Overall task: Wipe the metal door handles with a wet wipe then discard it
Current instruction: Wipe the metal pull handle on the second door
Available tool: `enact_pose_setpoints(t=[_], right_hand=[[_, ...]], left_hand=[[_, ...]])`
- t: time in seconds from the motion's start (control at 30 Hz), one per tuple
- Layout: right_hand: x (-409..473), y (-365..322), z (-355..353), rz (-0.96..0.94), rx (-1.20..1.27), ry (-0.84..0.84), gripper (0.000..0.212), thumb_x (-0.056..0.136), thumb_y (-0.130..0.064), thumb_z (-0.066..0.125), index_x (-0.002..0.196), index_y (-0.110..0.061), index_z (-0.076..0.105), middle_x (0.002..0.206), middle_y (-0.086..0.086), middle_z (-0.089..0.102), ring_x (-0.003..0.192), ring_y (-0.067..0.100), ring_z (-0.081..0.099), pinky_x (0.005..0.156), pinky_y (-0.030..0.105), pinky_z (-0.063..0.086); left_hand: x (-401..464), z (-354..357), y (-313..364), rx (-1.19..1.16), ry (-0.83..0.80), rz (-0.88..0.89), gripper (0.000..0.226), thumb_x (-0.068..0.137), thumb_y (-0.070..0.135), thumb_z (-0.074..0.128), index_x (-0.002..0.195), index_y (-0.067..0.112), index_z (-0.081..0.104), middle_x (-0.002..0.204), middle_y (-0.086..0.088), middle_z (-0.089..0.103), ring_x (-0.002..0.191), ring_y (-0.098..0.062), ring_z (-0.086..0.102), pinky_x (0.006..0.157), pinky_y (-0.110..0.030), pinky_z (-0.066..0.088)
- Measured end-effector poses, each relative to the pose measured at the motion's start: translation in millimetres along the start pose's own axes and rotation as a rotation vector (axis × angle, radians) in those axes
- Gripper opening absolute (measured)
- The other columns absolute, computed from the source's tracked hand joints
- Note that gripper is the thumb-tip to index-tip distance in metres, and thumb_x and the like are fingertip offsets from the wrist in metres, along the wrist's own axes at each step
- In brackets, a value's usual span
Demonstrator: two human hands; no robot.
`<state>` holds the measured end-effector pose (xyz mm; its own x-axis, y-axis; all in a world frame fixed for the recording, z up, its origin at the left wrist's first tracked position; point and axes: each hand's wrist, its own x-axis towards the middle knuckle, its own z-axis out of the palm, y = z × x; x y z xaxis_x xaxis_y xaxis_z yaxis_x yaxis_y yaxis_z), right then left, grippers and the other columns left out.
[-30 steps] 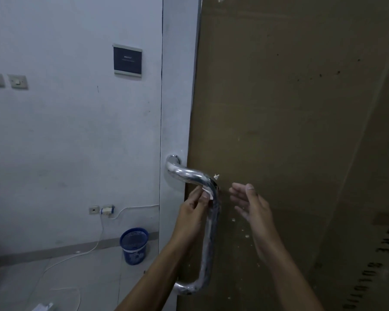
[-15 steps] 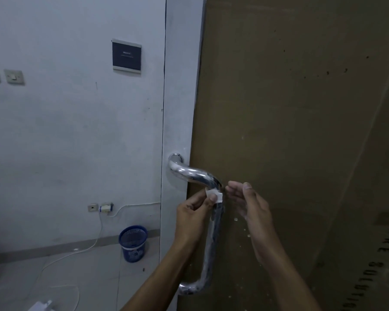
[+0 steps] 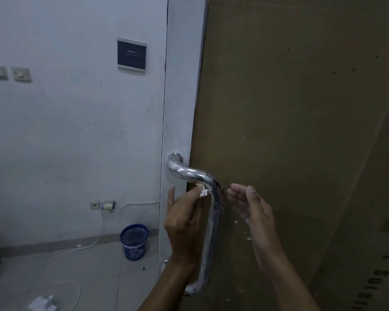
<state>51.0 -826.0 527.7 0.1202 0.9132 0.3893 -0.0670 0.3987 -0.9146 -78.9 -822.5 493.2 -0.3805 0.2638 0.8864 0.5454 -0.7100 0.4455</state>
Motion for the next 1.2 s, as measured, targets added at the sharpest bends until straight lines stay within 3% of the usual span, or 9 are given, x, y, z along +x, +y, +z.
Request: enact_pose_setpoints(t=[0.17,0.33,0.53,0.67,0.77,0.93,1.03,1.1,1.2], right_hand=[[2,-4,-10,0.007,-0.008,0.0,0.039,0.102,-0.034,0.034,0.107,-0.019,0.069,0.103,-0.001,0.074,0.101,0.012,0.068,0.09,0.029,0.051],[4,-5,-12,0.01,-0.013,-0.046,0.04,0.102,-0.037,0.033,0.11,-0.02,0.068,0.105,-0.003,0.074,0.102,0.009,0.068,0.089,0.025,0.052],[7,-2,-8,0.022,0.024,-0.052,0.041,0.103,-0.036,0.032,0.11,-0.019,0.069,0.104,-0.002,0.074,0.102,0.01,0.068,0.09,0.027,0.05],[9,0,-2,0.011,0.06,-0.059,0.041,0.103,-0.035,0.033,0.109,-0.017,0.069,0.103,0.0,0.074,0.101,0.011,0.069,0.084,0.021,0.054],[10,0,3,0.001,0.077,-0.072,0.041,0.102,-0.036,0.033,0.108,-0.017,0.069,0.104,0.0,0.074,0.102,0.012,0.068,0.084,0.02,0.054],[12,-2,10,-0.051,0.098,-0.075,0.042,0.102,-0.038,0.031,0.108,-0.02,0.069,0.106,-0.005,0.074,0.103,0.009,0.068,0.083,0.016,0.052],[12,-3,15,-0.109,0.067,-0.071,0.041,0.105,-0.035,0.03,0.107,-0.024,0.07,0.106,-0.008,0.074,0.103,0.008,0.068,0.08,0.012,0.05],[11,-3,21,-0.145,0.023,-0.068,0.038,0.103,-0.036,0.034,0.108,-0.025,0.07,0.108,-0.009,0.073,0.104,0.007,0.067,0.082,0.014,0.051],[9,-3,27,-0.186,-0.127,-0.063,0.031,0.099,-0.038,0.044,0.116,-0.027,0.067,0.114,-0.012,0.07,0.112,0.003,0.062,0.095,0.023,0.049]], left_hand=[[9,-15,-10,0.1,-0.01,0.292,0.023,0.099,0.015,0.051,0.118,0.007,0.063,0.119,-0.008,0.065,0.117,-0.013,0.06,0.115,-0.041,0.03],[24,-10,-8,0.389,-0.354,0.538,0.033,0.091,0.009,0.056,0.123,0.005,0.064,0.132,-0.013,0.059,0.131,-0.024,0.048,0.119,-0.038,0.024],[37,-18,-27,0.536,-0.486,0.767,0.044,0.092,0.006,0.059,0.135,0.005,0.053,0.143,-0.014,0.048,0.137,-0.026,0.042,0.12,-0.041,0.019],[53,-35,-49,0.511,-0.426,0.669,0.036,0.101,0.009,0.046,0.136,0.005,0.05,0.145,-0.013,0.044,0.138,-0.025,0.041,0.121,-0.039,0.017],[56,-33,-52,0.448,-0.379,0.598,0.036,0.099,0.009,0.048,0.135,0.004,0.051,0.143,-0.013,0.046,0.136,-0.024,0.042,0.12,-0.038,0.02],[53,-15,-36,0.428,-0.52,0.793,0.037,0.098,0.007,0.05,0.134,0.005,0.053,0.143,-0.014,0.048,0.137,-0.026,0.041,0.118,-0.04,0.026],[61,-16,-31,0.427,-0.545,0.808,0.034,0.101,0.012,0.045,0.133,0.006,0.055,0.141,-0.012,0.052,0.135,-0.025,0.044,0.119,-0.04,0.024],[65,-21,-31,0.422,-0.569,0.733,0.035,0.101,0.015,0.046,0.133,0.007,0.056,0.138,-0.011,0.055,0.132,-0.023,0.048,0.118,-0.038,0.025],[78,-28,-33,0.292,-0.539,0.432,0.032,0.096,0.018,0.052,0.125,0.009,0.063,0.124,-0.007,0.064,0.119,-0.017,0.057,0.115,-0.036,0.032]])
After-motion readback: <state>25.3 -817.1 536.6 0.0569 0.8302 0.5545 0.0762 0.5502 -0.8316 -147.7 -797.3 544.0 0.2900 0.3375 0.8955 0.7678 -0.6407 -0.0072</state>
